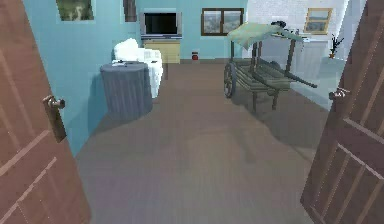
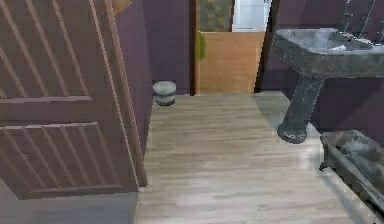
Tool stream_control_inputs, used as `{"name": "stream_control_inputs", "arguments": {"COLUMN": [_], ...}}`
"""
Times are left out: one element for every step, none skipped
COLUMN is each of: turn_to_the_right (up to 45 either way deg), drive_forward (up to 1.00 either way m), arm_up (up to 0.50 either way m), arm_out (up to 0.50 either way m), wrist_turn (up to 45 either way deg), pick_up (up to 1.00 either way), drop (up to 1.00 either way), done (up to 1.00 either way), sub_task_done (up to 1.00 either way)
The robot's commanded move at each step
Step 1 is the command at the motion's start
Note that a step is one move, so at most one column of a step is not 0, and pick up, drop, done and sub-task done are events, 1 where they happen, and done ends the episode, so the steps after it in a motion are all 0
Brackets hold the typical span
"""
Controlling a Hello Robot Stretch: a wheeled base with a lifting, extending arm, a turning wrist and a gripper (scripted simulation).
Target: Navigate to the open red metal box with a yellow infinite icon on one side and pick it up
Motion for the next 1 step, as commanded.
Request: {"name": "stream_control_inputs", "arguments": {"turn_to_the_right": [0.0], "drive_forward": [1.0], "arm_up": [0.0], "arm_out": [0.0], "wrist_turn": [0.0], "pick_up": [0.0], "drop": [0.0], "done": [0.0], "sub_task_done": [0.0]}}
